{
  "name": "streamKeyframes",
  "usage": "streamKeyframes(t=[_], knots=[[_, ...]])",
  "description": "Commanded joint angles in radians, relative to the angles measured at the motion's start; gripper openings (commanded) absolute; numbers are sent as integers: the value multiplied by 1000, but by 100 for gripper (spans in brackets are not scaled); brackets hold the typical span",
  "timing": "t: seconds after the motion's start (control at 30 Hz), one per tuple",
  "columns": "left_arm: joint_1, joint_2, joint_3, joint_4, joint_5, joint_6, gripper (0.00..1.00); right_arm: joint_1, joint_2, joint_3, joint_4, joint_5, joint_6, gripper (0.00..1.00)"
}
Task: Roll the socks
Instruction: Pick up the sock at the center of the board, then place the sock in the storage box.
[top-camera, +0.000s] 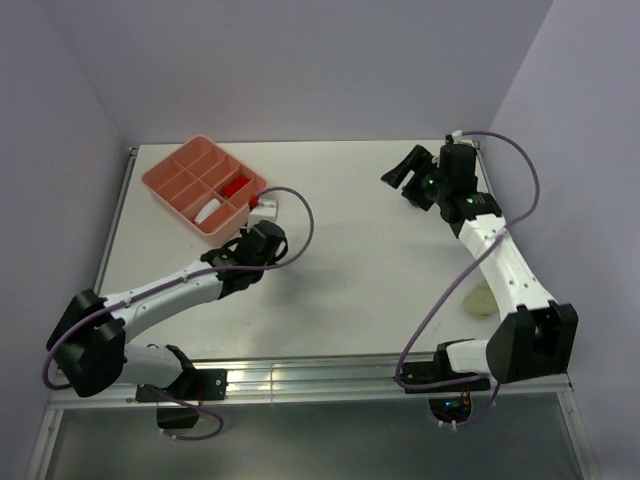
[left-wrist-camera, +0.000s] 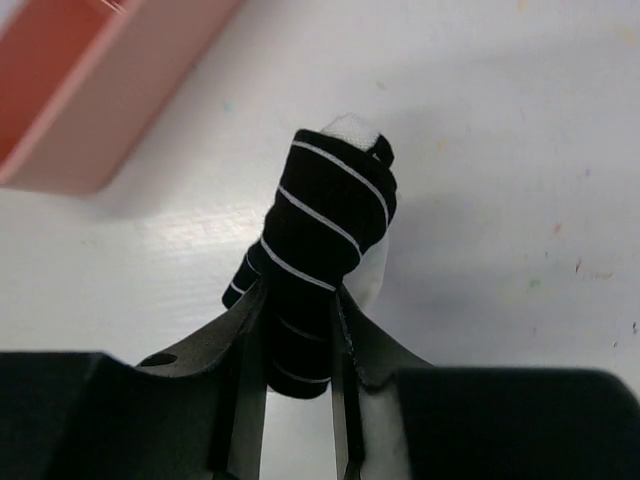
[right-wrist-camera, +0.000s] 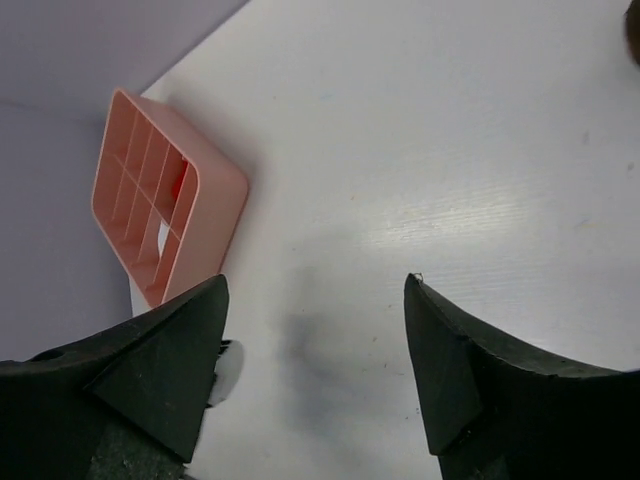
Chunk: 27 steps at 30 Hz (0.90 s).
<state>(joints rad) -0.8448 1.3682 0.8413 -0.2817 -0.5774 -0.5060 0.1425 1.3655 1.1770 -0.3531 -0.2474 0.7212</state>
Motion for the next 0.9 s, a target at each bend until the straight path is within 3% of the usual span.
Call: streamKeyframes(t=[0.0,0.23,0.43,0.6,0.87], knots=[[81,-95,34,56,89,118,1,-20,-147,-49,-14,65,-118,78],[314,-100,169,18,131,336,0,-35,-339,-122,-35,65,-190,78],[478,-70,186,107,111,570,0,-41,-408,-168,-35,16,-195,78],[523,-23,116,252,177,719,0,-47,-417,-194,9,-53,-171,78],[567,110,139,291,231,755,0,-60,-413,-226,48,-113,-170,77]])
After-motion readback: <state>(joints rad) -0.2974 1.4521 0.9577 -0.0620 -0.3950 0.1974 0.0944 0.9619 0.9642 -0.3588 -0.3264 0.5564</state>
